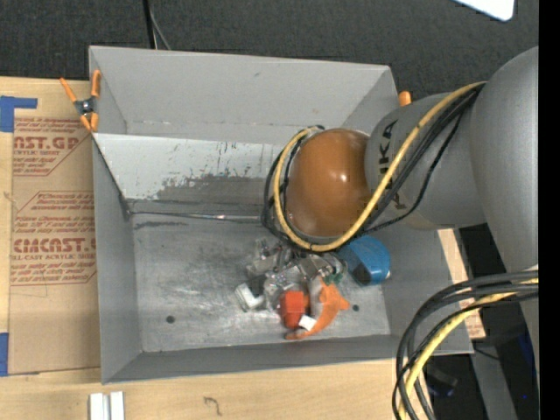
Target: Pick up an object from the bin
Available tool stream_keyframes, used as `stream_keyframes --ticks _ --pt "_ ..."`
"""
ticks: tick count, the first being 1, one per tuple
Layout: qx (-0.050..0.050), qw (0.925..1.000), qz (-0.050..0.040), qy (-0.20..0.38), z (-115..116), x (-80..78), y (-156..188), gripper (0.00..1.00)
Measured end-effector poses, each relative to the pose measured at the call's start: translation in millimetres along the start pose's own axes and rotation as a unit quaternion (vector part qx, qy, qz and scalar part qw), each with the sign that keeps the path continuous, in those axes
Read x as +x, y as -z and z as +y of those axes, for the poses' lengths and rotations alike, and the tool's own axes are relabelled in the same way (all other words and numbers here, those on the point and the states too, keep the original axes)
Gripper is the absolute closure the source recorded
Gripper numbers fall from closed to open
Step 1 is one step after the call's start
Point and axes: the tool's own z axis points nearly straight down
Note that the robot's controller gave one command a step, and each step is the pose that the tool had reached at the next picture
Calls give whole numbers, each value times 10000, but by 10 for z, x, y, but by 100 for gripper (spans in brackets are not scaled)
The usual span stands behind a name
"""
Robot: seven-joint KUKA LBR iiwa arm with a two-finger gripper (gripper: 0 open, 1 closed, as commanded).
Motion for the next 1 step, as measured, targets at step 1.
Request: stream_keyframes --ticks 1 --pt "-1 10000 0 -2 0 0 0 100"
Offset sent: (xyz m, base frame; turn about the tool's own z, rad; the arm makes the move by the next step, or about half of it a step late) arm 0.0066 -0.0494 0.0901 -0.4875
